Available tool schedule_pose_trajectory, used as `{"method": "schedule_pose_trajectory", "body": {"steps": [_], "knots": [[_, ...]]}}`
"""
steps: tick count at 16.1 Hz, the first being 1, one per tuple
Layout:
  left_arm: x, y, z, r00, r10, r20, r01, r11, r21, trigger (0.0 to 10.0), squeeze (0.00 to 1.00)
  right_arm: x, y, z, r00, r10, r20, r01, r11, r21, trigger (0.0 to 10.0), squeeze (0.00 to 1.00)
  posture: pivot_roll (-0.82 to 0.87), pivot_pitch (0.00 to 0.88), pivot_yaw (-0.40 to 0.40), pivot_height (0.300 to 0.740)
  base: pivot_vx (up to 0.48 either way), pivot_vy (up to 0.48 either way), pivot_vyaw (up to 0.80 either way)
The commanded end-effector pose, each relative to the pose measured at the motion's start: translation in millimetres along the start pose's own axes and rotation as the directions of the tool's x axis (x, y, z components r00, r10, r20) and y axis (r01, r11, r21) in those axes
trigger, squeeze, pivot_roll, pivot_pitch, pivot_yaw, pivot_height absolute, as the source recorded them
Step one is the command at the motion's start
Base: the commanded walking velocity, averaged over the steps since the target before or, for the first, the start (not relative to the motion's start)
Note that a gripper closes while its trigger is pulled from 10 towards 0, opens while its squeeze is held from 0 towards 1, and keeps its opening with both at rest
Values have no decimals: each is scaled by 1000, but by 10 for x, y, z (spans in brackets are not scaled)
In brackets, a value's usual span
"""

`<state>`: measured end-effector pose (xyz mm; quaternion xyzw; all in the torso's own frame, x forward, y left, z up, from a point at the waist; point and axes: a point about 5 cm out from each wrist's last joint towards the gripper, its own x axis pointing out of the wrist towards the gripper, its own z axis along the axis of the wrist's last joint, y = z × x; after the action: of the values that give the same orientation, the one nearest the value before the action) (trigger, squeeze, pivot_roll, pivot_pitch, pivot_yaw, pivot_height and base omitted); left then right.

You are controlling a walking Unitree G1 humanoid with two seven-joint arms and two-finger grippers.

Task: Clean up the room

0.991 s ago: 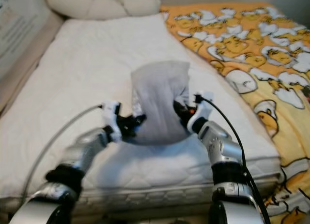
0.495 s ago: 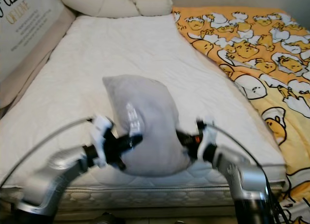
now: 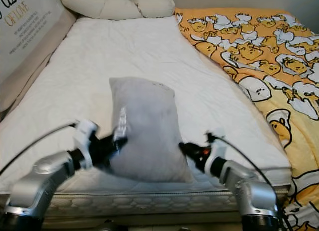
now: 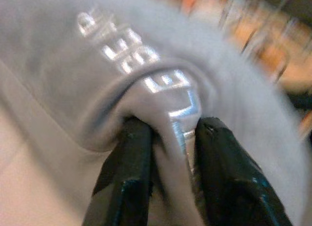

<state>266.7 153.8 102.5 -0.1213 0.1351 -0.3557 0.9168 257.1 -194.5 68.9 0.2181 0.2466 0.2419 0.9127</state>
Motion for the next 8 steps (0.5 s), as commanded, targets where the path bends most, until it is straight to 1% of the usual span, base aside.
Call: {"method": "schedule_pose_trajectory", "body": {"steps": [1, 2, 3, 4, 5, 7, 8], "knots": [[-33, 61, 152, 996, -10, 92, 15, 999, -53, 10000, 1000, -25, -42, 61, 999, 2, 52, -4, 999, 44, 10000, 1000, -83, 0, 11, 740, 0, 0, 0], [-38, 91, 165, 994, -14, 112, 22, 997, -78, 10000, 1000, -19, -60, 74, 998, 1, 67, -5, 998, 64, 10000, 1000, -82, 0, 10, 740, 0, 0, 0], [-39, 154, 161, 991, -16, 130, 31, 993, -117, 10000, 1000, 5, -97, 86, 996, -10, 84, 2, 996, 92, 10000, 1000, -81, 0, 10, 740, 0, 0, 0], [-35, 211, 132, 991, -25, 129, 45, 988, -150, 10000, 1000, 35, -135, 85, 995, -27, 91, 17, 993, 114, 10000, 1000, -82, 0, 10, 740, 0, 0, 0], [-33, 245, 112, 993, -21, 119, 39, 988, -150, 10000, 1000, 51, -149, 84, 995, -35, 95, 23, 992, 125, 10000, 1000, -82, 0, 11, 740, 0, 0, 0], [-25, 386, 27, 999, 12, 52, -6, 992, -122, 10000, 1000, 140, -151, 79, 995, -37, 93, 24, 990, 139, 10000, 1000, -92, 0, 20, 740, 0, 0, 0], [-9, 429, 19, 998, 35, 44, -30, 994, -109, 10000, 1000, 173, -139, 87, 995, -29, 98, 15, 989, 147, 10000, 1000, -92, 0, 20, 740, 0, 0, 0]]}}
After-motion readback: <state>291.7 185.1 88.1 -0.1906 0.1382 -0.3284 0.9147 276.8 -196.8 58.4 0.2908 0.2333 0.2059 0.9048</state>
